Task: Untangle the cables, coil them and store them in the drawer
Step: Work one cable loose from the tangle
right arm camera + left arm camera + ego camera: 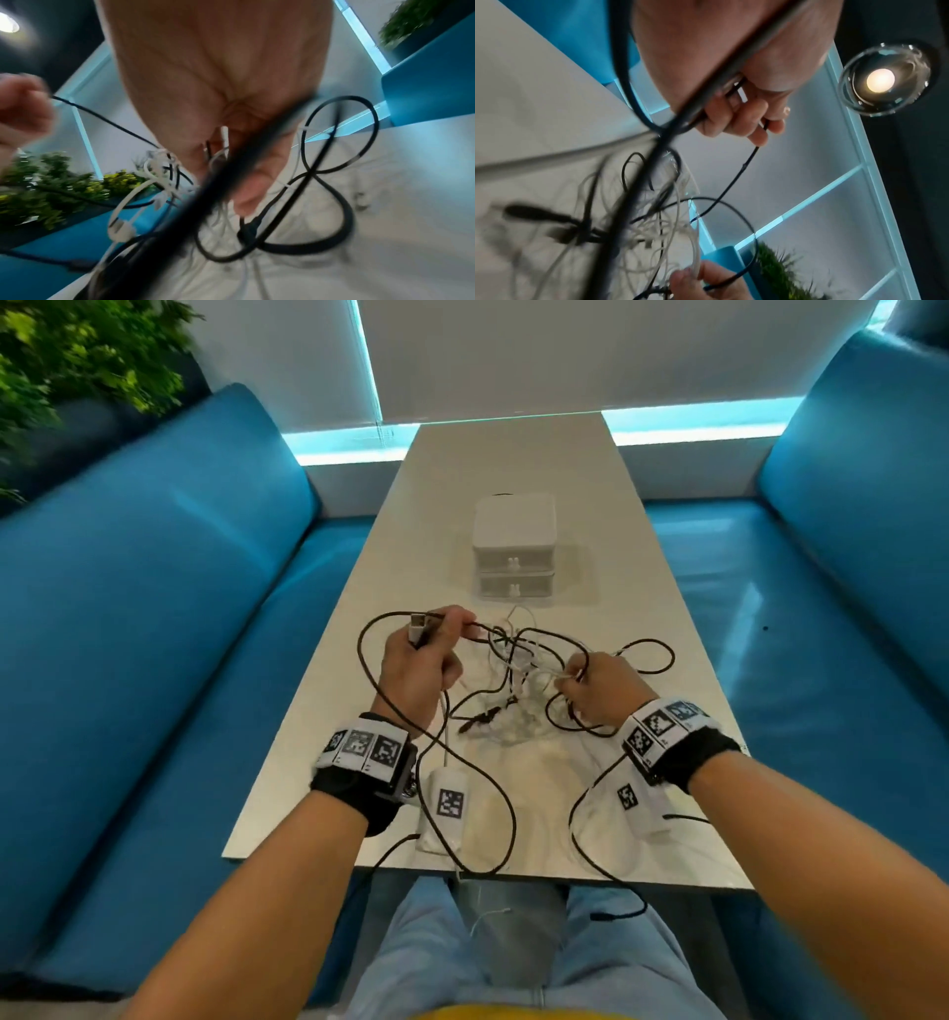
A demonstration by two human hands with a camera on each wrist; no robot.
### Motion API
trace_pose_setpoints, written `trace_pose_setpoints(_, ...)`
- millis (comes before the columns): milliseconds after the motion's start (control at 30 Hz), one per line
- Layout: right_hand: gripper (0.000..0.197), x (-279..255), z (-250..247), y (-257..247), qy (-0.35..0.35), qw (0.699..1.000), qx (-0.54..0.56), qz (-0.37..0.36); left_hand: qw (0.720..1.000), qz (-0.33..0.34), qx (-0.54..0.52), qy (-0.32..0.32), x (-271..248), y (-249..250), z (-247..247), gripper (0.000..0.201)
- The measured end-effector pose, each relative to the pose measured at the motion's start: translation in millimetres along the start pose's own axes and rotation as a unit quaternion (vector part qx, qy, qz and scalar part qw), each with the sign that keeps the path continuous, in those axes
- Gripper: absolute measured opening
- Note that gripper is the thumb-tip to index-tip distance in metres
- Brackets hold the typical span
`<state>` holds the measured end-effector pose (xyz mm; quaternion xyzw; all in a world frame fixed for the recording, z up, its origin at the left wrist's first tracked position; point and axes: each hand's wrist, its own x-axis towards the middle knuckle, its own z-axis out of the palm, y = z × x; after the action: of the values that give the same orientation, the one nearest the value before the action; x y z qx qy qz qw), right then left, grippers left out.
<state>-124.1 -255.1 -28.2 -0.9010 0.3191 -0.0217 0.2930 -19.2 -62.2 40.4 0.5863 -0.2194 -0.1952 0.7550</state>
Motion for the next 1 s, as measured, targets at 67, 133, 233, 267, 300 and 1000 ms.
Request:
trace_pose_setpoints(67,0.02,13,-9,-3,0.044,0.998,0.029,0.041,0.999,0.014,-0.038,0.022,0,10,-9,0.025)
trace_pose_setpoints(133,0.021,24,-17,-6,0.114,0.988,0.075,0.07,0.998,0.031,-0.053,0.016,0,18,-12,0.031)
trace_pose_setpoints(233,0.026,32,-25,-11,0.194,0.972,0.096,0.088,0.998,0.045,-0.037,-0.005,-6,20,-8,0.038)
trace_pose_setpoints(267,0.033,32,-26,-11,0.177,0.975,0.105,0.089,0.998,0.044,-0.032,-0.012,-8,20,-6,0.038)
trace_pose_setpoints(300,0.047,29,-26,-10,0.139,0.982,0.105,0.079,0.998,0.044,-0.027,-0.019,-10,19,-5,0.038)
trace_pose_setpoints(1000,0.011,-46,-1,19,-0.117,0.969,-0.185,-0.117,0.994,0.012,-0.012,-0.107,-36,14,1,0.032)
